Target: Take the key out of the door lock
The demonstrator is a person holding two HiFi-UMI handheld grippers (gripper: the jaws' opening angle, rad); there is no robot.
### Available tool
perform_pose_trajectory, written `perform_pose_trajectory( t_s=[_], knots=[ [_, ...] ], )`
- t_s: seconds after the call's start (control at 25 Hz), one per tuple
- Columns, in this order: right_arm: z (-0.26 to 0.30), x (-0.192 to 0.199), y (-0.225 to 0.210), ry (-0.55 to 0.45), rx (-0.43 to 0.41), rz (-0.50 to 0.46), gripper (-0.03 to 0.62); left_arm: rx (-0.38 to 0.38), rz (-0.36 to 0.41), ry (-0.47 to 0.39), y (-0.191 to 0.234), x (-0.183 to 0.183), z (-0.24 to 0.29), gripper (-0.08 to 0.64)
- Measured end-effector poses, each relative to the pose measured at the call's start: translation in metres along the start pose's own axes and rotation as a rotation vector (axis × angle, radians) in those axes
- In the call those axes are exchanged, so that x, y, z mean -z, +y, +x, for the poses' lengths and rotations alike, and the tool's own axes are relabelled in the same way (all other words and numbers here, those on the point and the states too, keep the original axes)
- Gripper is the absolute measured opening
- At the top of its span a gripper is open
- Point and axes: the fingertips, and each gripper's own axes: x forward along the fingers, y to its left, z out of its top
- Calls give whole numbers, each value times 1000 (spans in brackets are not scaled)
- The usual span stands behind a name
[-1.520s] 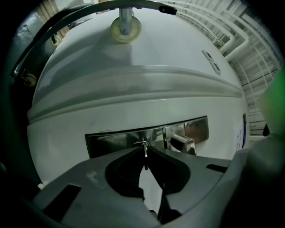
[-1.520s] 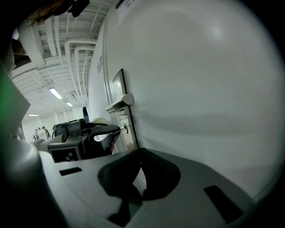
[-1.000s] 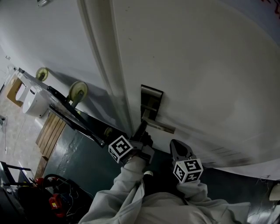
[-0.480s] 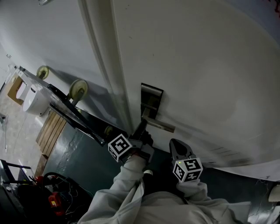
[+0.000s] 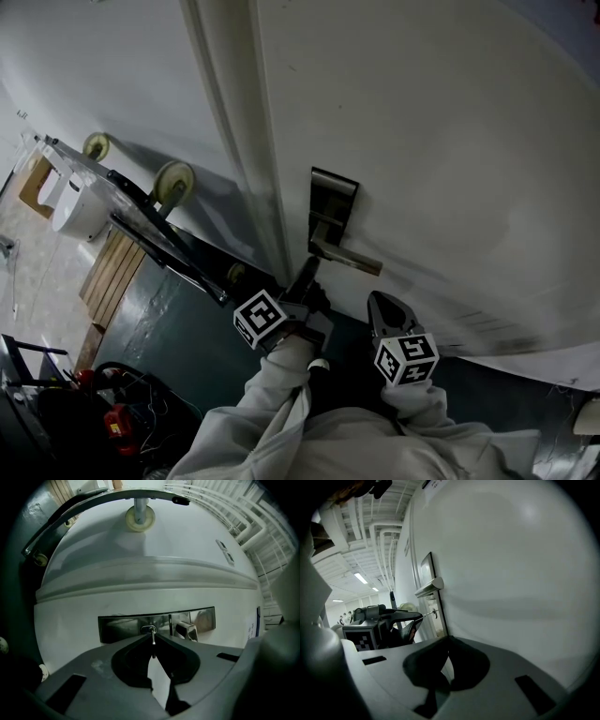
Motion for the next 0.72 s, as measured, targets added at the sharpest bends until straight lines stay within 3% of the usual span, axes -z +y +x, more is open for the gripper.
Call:
perform_pose_trajectory(
  t_s=[0.16,0.52,0.72],
  knots=[
    [-4,3,6,-1,-9,2,52,18,-33,-2,-1,2,-4,26],
    [-16,10,10,-10,-8,13,52,22,-10,2,-3,8,-15,26],
    [-19,13,12,-14,-20,17,51,13,112,9,-7,6,-26,26]
  ],
)
